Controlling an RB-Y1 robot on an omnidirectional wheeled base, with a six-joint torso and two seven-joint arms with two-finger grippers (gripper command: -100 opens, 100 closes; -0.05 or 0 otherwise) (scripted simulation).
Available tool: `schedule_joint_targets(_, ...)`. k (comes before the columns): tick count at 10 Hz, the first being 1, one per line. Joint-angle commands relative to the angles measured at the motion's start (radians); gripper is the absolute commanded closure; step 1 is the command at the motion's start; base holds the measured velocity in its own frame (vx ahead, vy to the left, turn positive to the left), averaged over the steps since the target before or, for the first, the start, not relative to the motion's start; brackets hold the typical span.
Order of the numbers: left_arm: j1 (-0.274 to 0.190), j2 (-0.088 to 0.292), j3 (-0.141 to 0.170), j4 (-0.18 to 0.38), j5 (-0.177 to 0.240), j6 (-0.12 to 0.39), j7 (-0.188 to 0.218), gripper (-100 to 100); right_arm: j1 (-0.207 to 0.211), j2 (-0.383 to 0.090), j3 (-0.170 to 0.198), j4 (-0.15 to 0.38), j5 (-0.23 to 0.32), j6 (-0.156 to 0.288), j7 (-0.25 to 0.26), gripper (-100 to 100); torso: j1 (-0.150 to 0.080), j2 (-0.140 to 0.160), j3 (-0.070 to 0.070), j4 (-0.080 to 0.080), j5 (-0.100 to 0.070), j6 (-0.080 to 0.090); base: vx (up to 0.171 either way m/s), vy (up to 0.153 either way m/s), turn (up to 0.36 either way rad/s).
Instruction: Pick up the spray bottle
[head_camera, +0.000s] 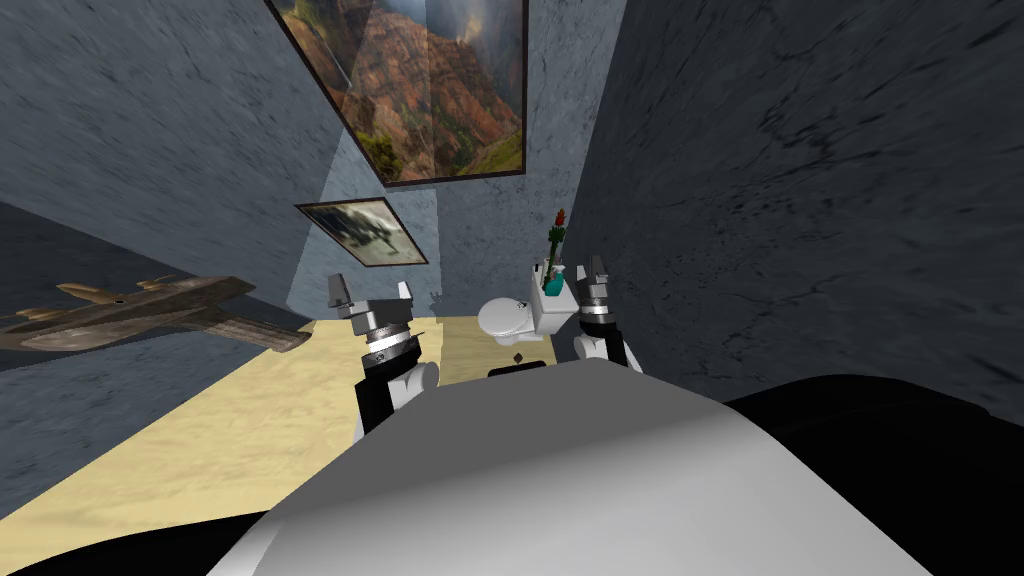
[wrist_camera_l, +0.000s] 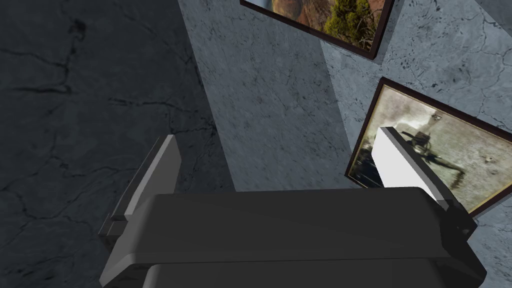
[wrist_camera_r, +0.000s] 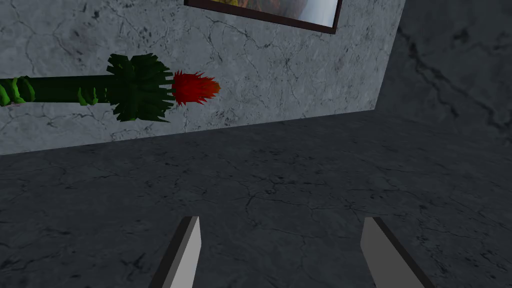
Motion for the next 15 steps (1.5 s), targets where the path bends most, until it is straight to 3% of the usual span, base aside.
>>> schedule_joint_targets(1,0.000,0.000,0.000,0.000,0.000,0.000,0.000,0,0.002,-0.019,0.002,0.007,-0.029,0.013,-0.004,-100,0.000,0.000,0.000,0.000,0.000,0.000,0.001,0.018,-0.047)
schedule_joint_targets(6,0.000,0.000,0.000,0.000,0.000,0.000,0.000,0,0.010,-0.102,0.010,0.040,-0.168,0.087,-0.029,-100,0.002,0.001,0.001,0.000,0.001,0.000,-0.012,0.038,-0.060)
schedule_joint_targets(15,0.000,0.000,0.000,0.000,0.000,0.000,0.000,0,0.014,-0.205,0.016,0.084,-0.387,0.183,-0.061,-100,0.002,-0.001,0.000,0.000,0.000,0.000,0.002,0.024,-0.040)
